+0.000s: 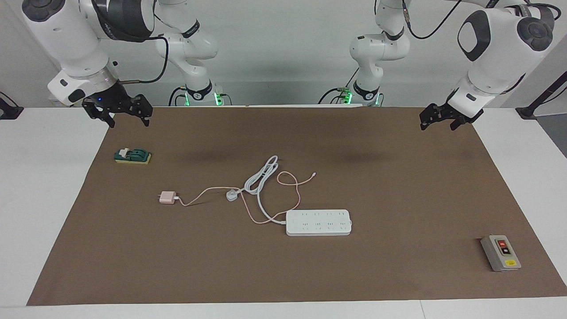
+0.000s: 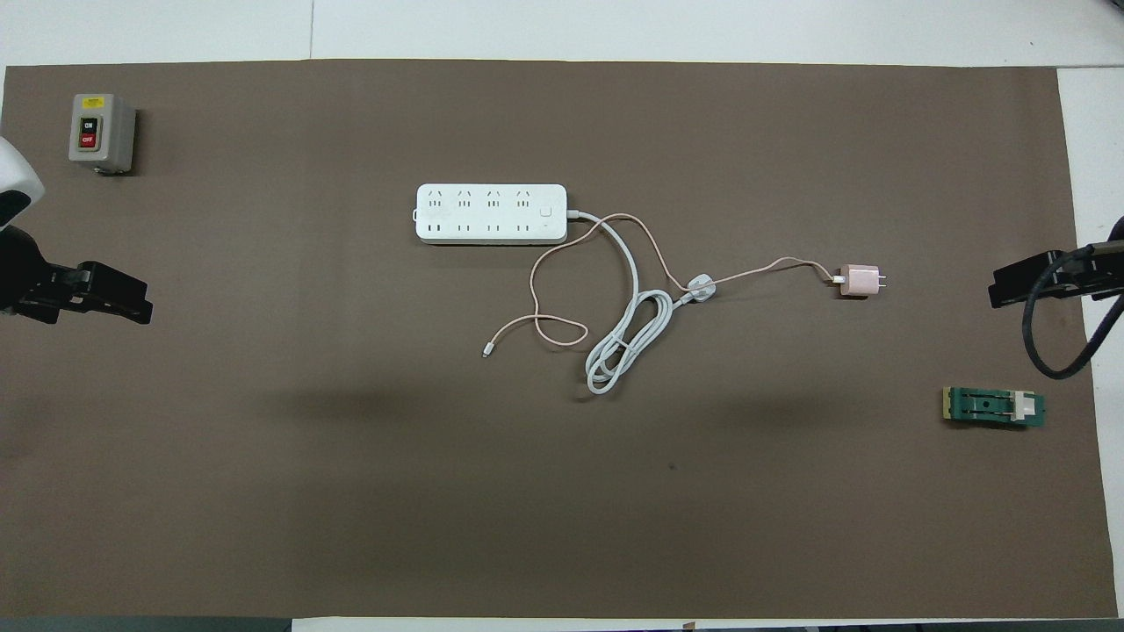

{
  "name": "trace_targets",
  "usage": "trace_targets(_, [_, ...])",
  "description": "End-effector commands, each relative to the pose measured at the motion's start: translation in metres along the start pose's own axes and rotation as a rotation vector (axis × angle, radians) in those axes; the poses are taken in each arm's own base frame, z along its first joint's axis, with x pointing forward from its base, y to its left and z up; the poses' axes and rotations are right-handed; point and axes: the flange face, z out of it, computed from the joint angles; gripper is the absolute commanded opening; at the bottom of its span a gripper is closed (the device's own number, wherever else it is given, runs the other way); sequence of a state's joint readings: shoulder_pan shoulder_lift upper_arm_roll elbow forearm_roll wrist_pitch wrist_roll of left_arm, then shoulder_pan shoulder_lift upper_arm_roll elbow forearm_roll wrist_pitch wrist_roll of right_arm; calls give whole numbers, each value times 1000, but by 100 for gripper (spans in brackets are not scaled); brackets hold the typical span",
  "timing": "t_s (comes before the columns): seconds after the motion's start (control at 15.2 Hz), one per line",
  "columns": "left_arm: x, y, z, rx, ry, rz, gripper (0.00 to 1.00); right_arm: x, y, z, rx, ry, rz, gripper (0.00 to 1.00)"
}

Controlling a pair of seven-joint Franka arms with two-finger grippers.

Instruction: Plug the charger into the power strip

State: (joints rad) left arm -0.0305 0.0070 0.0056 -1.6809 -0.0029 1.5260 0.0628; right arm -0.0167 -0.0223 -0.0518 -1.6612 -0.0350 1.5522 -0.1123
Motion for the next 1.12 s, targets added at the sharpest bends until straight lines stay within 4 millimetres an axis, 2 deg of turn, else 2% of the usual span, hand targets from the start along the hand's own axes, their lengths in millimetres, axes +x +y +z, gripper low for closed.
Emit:
trace_targets(0.0, [-5, -2, -6, -3, 18, 0, 100, -6, 4, 1, -12, 4, 25, 100])
trace_targets(0.13, [-5, -2, -6, -3, 18, 0, 100, -6, 9, 2, -5, 7, 46, 100])
trace_targets(0.4, [-5, -2, -6, -3, 18, 0, 100, -1, 13, 15, 16, 3, 261, 100])
trace_targets(0.66, [-5, -2, -6, -3, 18, 0, 100, 21, 15, 48, 42, -21, 459, 100])
trace_targets(0.86, [-5, -2, -6, -3, 18, 0, 100, 37, 29, 76, 110, -51, 602, 100])
trace_targets(1.05, [-5, -2, -6, -3, 18, 0, 100, 59, 39, 110, 233, -92, 856, 100])
